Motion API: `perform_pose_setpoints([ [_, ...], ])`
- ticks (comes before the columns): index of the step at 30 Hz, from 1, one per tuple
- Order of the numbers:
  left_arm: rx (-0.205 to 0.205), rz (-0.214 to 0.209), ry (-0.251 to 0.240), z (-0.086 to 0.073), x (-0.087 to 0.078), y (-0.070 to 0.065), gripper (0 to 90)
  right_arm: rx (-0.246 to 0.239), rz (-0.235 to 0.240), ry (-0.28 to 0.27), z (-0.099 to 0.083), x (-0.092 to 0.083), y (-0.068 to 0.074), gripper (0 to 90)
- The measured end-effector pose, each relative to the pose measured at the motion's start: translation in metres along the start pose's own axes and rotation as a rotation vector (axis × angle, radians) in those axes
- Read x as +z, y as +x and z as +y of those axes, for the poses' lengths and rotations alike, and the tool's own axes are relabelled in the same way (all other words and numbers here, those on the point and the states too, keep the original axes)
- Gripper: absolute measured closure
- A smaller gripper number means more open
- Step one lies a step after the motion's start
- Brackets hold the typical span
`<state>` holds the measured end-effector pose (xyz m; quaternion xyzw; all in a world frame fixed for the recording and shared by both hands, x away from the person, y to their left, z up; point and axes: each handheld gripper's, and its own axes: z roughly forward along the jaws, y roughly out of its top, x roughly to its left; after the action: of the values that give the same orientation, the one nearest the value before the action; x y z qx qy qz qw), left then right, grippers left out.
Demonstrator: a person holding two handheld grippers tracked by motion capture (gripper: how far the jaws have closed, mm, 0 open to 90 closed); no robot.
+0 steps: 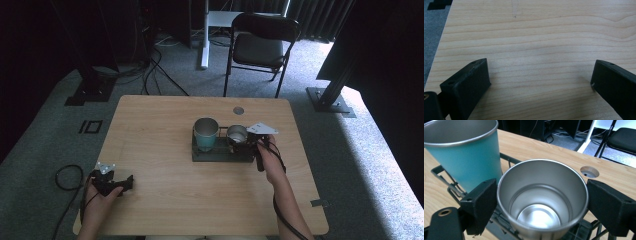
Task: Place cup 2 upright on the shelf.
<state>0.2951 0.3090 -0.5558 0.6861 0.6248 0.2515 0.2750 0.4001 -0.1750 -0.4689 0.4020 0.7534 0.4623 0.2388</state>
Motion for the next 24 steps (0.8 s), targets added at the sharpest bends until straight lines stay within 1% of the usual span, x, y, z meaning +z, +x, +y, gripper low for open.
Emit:
perform_pose_setpoints([
  [7,0.0,0.0,0.0,0.0,0.0,0.0,2.6,-0.015,0.009,0.005,-0.005,-0.007,-0.002,12.2],
  [18,0.001,0.0,0.0,0.0,0.0,0.0,2.6,-0.018,0.013,0.014,-0.014,-0.016,-0.005,12.2],
  [24,0.0,0.0,0.0,0.0,0.0,0.0,2.6,-0.01,0.009,0.009,-0.019,-0.024,-0.008,12.2],
])
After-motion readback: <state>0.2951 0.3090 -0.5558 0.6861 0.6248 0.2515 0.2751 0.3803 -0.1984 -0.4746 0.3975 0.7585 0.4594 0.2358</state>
